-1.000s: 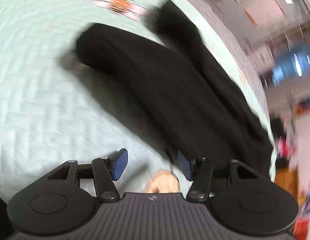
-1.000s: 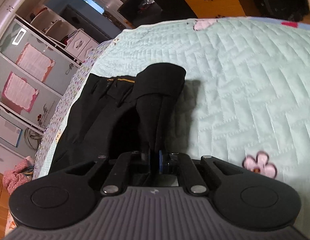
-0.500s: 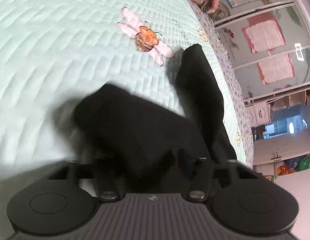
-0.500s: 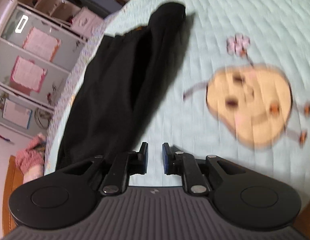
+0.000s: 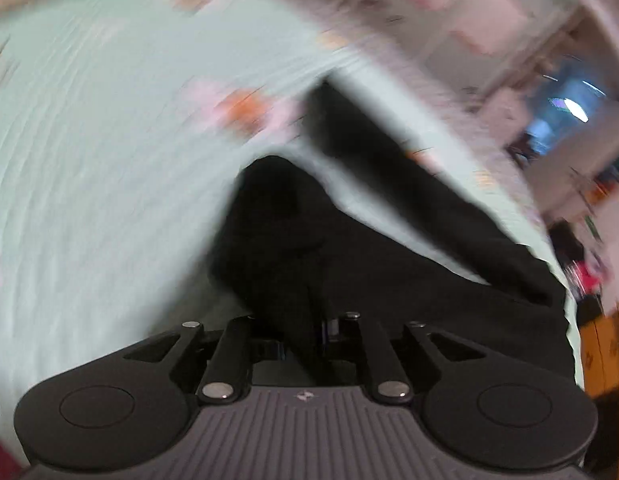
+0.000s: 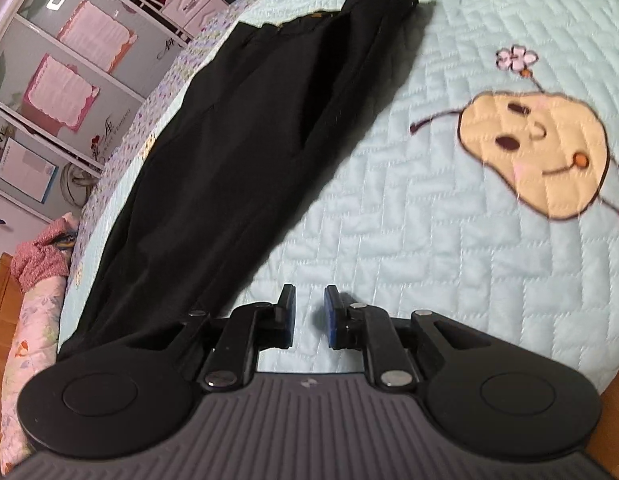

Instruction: Fold clothes

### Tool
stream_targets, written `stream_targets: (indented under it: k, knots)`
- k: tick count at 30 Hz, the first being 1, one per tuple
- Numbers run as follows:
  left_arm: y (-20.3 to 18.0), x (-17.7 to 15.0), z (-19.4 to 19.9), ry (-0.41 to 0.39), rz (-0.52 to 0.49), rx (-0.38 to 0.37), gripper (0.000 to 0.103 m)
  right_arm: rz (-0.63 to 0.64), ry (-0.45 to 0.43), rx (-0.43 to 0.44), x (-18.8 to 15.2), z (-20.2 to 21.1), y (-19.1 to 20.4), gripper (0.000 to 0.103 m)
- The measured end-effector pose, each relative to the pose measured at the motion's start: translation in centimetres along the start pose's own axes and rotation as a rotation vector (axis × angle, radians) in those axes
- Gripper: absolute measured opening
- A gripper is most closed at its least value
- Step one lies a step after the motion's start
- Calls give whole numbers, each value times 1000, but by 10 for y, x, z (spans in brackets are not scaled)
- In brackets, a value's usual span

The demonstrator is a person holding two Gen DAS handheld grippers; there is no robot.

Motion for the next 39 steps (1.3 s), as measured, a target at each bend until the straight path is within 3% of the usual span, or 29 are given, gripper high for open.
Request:
stream_targets:
  k: [3, 5, 7, 10, 14, 15, 16, 19, 23, 25, 27, 28, 31, 33, 35, 37, 39]
  knots:
    - [13, -16, 6, 1, 38, 1, 25, 35, 8, -3, -2, 4, 6, 23]
    - [8, -21, 9, -5, 27, -11, 39, 48, 2, 2, -2, 8, 9, 31]
    - [5, -22, 7, -13, 50, -31, 51, 46, -4, 11, -3, 11, 12, 31]
    - [7, -28, 1, -18, 114, -49, 60, 34, -10, 35, -9, 16, 20, 33]
    - [6, -26, -12, -39, 151, -28, 57, 42, 18, 116, -20, 19, 36, 39]
    - [5, -24, -12, -50, 148, -15, 40, 37, 30, 145, -22, 18, 39, 40]
    - [4, -23, -10, -54, 139, 19, 12, 26, 38, 178, -24, 17, 42, 40]
    - [2, -25, -7, -30, 114, 104, 12, 31, 22, 196, -25, 19, 47, 40]
    - [-15, -27, 10, -34, -12, 180, 14, 165, 32, 134, -19, 18, 56, 40]
    - [-13, -28, 23, -36, 1, 210, 21, 230, 47, 133, -13, 15, 67, 40]
    - [-3, -30, 35, -43, 50, 301, 28, 285, 69, 161, -7, 8, 82, 40]
    - [3, -31, 42, -47, 74, 366, 29, 322, 82, 171, -5, 2, 91, 40]
    - [11, -34, 63, -83, 141, 471, 29, 434, 154, 186, -3, -25, 123, 40]
    - [-10, -32, 69, -132, 74, 438, 29, 483, 214, 201, -4, -46, 144, 44]
    - [-55, -30, 60, -143, -125, 350, 32, 542, 273, 210, -8, -69, 170, 54]
    - [-105, -33, 46, -133, -336, 264, 44, 600, 304, 215, -7, -88, 200, 57]
    - [-150, -43, 24, -96, -499, 180, 48, 641, 326, 225, -6, -108, 229, 58]
Point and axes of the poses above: each gripper's, at about its wrist camera, not at the fingertips, and z roughly against the way its jaws point, y to its left, x to its top, the point moved 5 cm from there along -z, roughly the way its jaws point, and after that the axes turned 4 degrees about x, right-handed, at the moved point
